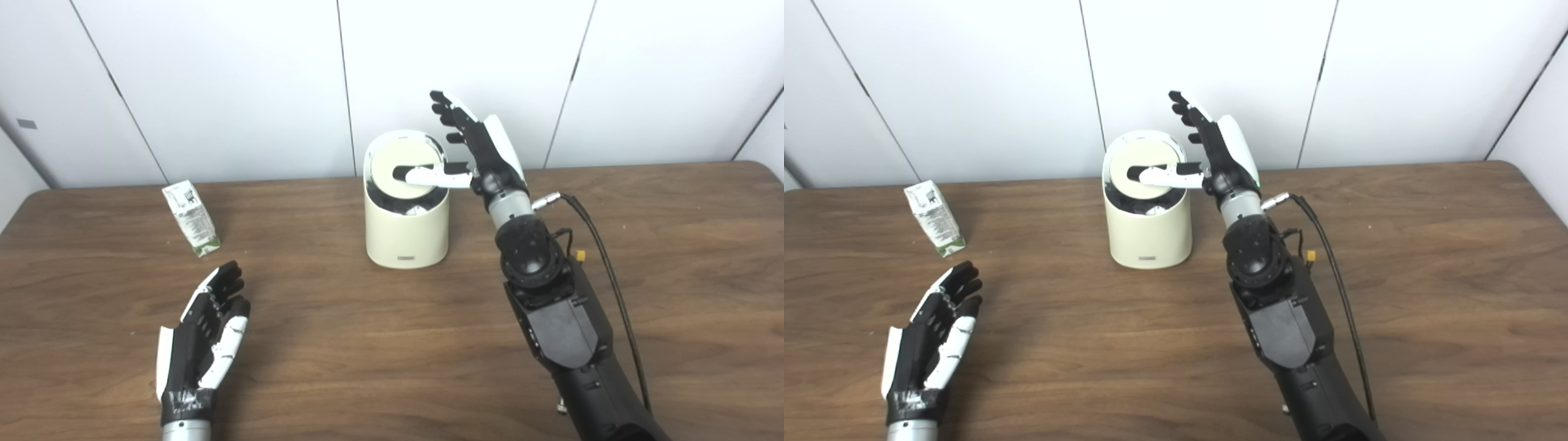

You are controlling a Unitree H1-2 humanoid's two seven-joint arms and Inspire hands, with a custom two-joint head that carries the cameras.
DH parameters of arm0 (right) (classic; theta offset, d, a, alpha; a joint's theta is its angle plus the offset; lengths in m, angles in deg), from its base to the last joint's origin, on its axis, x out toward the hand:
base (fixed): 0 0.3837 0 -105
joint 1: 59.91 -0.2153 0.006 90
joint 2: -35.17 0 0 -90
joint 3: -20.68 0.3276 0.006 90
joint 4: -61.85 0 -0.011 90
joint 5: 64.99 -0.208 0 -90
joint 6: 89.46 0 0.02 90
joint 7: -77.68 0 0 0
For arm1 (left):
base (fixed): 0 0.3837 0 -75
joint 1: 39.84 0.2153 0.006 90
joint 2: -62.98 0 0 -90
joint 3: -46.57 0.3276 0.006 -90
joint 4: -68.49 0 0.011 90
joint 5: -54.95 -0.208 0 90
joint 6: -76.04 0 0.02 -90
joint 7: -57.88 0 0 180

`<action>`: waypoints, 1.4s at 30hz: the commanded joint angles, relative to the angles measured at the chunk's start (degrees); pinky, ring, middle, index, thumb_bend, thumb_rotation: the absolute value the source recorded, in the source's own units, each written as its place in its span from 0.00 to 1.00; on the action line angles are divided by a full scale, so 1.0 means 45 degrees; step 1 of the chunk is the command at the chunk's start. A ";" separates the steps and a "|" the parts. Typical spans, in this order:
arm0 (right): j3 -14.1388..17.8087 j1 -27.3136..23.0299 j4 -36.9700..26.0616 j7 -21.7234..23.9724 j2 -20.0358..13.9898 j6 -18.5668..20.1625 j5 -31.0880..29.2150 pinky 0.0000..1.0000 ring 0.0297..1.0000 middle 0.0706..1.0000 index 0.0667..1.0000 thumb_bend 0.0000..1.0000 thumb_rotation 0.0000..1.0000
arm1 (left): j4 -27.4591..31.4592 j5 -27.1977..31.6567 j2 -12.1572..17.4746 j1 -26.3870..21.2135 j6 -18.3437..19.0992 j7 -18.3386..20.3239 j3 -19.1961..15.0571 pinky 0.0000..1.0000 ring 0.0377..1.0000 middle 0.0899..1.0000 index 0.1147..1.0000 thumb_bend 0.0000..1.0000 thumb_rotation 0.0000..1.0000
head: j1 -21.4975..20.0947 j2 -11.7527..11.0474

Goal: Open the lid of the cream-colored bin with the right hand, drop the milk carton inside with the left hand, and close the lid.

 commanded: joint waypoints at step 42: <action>-0.0399 -0.0775 0.0761 -0.1137 0.0141 -0.0757 0.1203 0.66 0.78 0.83 0.86 0.80 0.31 | -0.0291 -0.0152 -0.0213 0.0389 -0.0158 -0.0165 0.0181 0.79 0.82 0.83 0.85 0.57 0.62 | -0.0064 0.0150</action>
